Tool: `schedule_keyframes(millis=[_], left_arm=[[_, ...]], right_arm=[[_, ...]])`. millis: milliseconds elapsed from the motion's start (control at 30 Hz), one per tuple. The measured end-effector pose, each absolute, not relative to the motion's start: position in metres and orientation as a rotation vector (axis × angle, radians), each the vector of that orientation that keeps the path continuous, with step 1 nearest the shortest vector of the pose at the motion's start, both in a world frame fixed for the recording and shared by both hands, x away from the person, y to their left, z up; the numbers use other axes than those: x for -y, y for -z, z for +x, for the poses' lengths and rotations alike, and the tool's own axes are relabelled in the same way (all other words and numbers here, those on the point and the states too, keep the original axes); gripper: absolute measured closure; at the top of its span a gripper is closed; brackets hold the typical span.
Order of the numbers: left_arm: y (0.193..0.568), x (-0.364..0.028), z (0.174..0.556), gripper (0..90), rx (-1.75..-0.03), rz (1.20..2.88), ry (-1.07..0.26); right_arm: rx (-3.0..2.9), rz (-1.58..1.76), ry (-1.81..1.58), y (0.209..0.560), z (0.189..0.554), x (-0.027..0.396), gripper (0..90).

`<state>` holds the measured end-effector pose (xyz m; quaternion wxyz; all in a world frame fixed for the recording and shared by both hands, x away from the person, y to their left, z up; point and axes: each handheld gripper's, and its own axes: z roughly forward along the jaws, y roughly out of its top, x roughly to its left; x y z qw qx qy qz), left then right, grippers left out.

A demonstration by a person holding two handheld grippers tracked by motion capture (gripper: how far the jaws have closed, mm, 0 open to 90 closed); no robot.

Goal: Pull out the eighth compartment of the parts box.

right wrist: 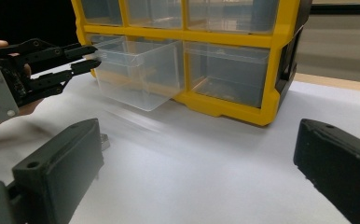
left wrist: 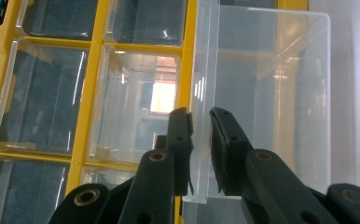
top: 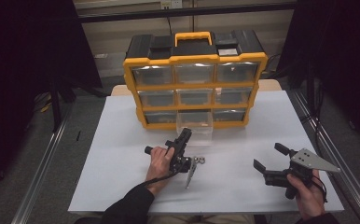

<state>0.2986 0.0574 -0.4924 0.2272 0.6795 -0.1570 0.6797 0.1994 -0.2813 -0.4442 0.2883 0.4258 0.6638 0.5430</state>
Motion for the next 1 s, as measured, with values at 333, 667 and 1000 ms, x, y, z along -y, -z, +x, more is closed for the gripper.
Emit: schedule_keyframes(millis=[333,667,1000], left_arm=[[0.4930,-0.0575,0.2923,78.7,0.466,1.875,-1.878],[0.4950,-0.0587,0.2928,77.4,0.447,1.876,-1.855],[0.4943,-0.0645,0.2937,63.1,0.296,1.877,-1.727]], right_arm=[[-1.773,1.135,-1.452,0.4442,0.1996,0.2813,1.3],[-1.775,1.133,-1.452,0.4441,0.1994,0.2810,1.3],[-1.775,1.135,-1.456,0.4440,0.1992,0.2809,1.3]])
